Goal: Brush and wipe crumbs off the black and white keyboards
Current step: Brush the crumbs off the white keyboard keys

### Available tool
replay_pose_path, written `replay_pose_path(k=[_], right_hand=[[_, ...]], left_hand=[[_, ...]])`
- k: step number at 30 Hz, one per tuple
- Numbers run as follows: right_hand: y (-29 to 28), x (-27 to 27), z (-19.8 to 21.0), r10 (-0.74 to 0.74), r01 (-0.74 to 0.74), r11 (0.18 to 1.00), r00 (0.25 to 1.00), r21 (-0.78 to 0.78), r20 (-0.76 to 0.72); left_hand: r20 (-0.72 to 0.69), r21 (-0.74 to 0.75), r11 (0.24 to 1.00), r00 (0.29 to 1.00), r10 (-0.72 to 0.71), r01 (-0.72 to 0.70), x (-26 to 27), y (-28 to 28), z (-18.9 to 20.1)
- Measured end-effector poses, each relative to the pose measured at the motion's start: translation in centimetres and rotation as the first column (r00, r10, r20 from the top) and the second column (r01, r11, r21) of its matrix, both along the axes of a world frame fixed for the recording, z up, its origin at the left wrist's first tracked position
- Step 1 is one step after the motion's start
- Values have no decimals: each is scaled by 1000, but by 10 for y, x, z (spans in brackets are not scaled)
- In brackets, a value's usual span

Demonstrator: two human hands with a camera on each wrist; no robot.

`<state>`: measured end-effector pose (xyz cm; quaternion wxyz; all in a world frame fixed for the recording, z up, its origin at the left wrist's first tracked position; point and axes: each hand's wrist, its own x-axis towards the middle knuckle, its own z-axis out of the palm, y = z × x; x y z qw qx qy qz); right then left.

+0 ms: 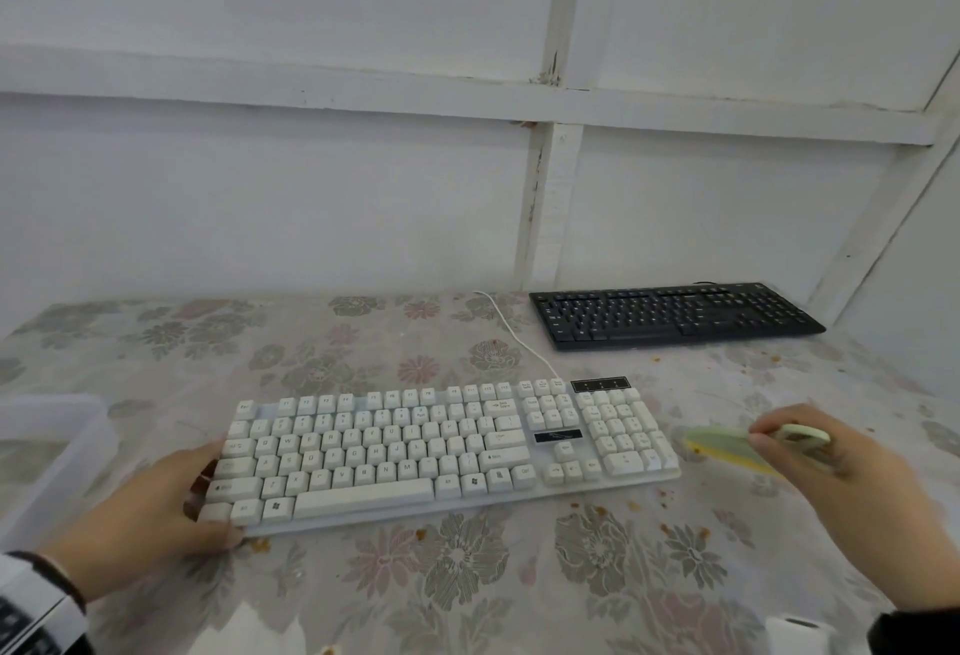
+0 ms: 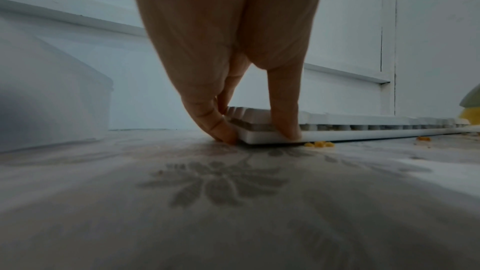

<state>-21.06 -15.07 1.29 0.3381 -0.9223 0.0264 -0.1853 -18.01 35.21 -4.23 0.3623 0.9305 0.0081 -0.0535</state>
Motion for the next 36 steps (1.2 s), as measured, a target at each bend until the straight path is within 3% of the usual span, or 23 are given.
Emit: replay_pose_path(k=[11, 19, 22, 29, 36], right_hand=[[-19, 8, 5, 34, -34, 998, 999, 44, 2], [-20, -4, 17, -18, 22, 992, 999, 120, -32], [-11, -4, 17, -30, 42, 984, 997, 170, -73], [119, 3, 64, 275, -227, 864, 961, 448, -42], [253, 36, 75, 573, -460, 684, 819, 566, -27]], left_hand=[[-67, 212, 977, 997, 28, -13, 1, -2, 0], [-128, 404, 911, 991, -33, 83, -8, -10, 8], [-122, 413, 906, 991, -49, 96, -16, -12, 13], [4, 201, 966, 986, -165, 161, -44, 23, 55], [72, 198, 976, 992, -102, 86, -67, 121, 74]])
